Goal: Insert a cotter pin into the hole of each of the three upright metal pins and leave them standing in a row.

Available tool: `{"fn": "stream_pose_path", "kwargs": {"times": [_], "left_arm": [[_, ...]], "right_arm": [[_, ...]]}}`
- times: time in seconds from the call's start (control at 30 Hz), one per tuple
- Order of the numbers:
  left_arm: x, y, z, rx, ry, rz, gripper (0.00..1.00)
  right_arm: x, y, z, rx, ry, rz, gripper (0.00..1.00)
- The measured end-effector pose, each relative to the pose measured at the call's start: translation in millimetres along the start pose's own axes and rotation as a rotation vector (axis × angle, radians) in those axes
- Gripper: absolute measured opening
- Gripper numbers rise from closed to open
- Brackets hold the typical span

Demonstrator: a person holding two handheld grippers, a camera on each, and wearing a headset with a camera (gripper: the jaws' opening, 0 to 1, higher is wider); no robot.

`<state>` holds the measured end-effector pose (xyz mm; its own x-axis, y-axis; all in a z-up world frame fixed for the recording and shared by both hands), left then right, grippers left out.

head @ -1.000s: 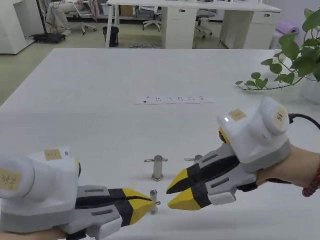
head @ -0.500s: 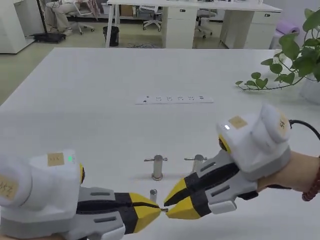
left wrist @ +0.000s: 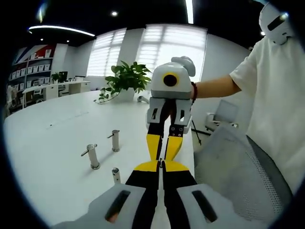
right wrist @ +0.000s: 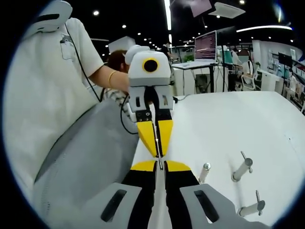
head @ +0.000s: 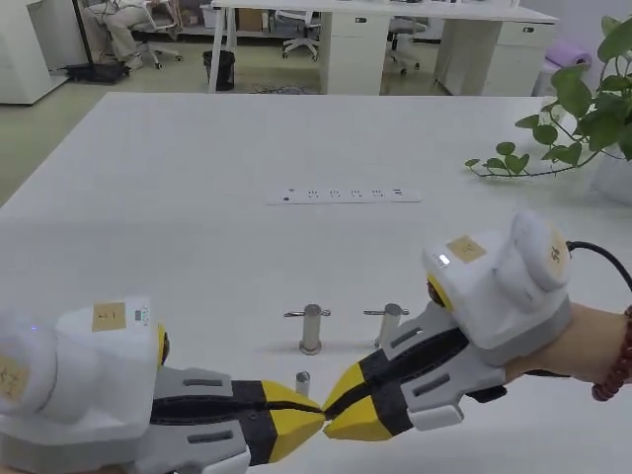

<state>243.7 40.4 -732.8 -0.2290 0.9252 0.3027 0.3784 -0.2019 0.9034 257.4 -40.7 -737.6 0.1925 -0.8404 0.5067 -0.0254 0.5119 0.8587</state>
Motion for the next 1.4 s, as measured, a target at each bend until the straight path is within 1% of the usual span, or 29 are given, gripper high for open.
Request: {"fn": "stream_pose_path", "kwargs": {"times": [0.3,0.33,0.37,0.5,0.57,0.63,0.73,0.77,0.9,0.97,1.07,1.2,1.27,1.33,1.4], "left_arm": [[-0.7,-1.7,-0.8,-0.005,-0.008,0.001,0.0],[-1.0,-1.9,-0.4,-0.012,-0.006,0.002,0.0],[-1.1,-2.0,-0.1,-0.014,-0.005,0.003,0.0],[-2.3,-2.7,1.5,-0.036,0.009,0.005,0.01],[-2.9,-3.3,2.5,-0.029,0.019,0.01,0.01],[-3.3,-3.1,3.5,-0.026,0.027,0.005,0.02],[-3.1,-3.7,6.3,-0.024,0.051,0.003,0.03],[-2.7,-4.2,8.0,-0.025,0.063,0.002,0.03],[-0.9,-5.1,12.8,-0.022,0.096,-0.005,0.1],[0.3,-5.8,15.7,-0.024,0.117,-0.005,0.12],[1.9,-7.4,21.1,-0.031,0.156,-0.007,0.14],[3.4,-9.8,29.8,-0.037,0.211,-0.013,0.18],[2.6,-11.5,33.6,-0.046,0.234,-0.008,0.19],[1.5,-13.2,36.7,-0.051,0.252,-0.003,0.2],[-0.6,-15.3,39.6,-0.06,0.267,0.005,0.2]], "right_arm": [[-0.7,0.3,2.1,0.009,0.011,0.007,0.04],[-0.8,0.2,1.8,0.048,0.007,0.013,0.04],[-0.9,0.1,2.4,0.04,0.005,0.015,0.03],[-0.9,-0.7,0.8,0.055,0.0,0.029,0.02],[-0.8,-1.3,-0.3,0.062,-0.005,0.038,0.02],[-0.3,-1.6,-1.1,0.063,-0.008,0.047,0.02],[1.6,-3.2,-3.9,0.065,-0.022,0.068,0.02],[2.4,-4.7,-5.1,0.072,-0.026,0.086,0.02],[3.9,-8.8,-8.4,0.081,-0.042,0.135,0.02],[4.8,-11.0,-11.1,0.086,-0.053,0.162,0.02],[5.8,-14.2,-16.3,0.091,-0.074,0.207,0.02],[6.2,-17.6,-21.3,0.107,-0.092,0.249,0.02],[5.6,-18.2,-24.0,0.103,-0.097,0.256,0.02],[5.9,-20.9,-27.3,0.111,-0.106,0.285,0.02],[5.2,-22.0,-29.6,0.111,-0.111,0.296,0.02]]}}
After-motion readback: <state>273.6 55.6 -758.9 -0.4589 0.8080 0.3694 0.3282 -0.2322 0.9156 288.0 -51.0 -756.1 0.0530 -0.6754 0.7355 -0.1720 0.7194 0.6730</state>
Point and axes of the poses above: the centre of the closed fingertips' face, and the gripper's own axes: x roughly backward along the fingers, z roughly to its left, y roughly out of its top, the point moved 5 cm from there along x, roughly backward along the fingers, and after that the axes turned 6 degrees about x, right-handed, at the moved point
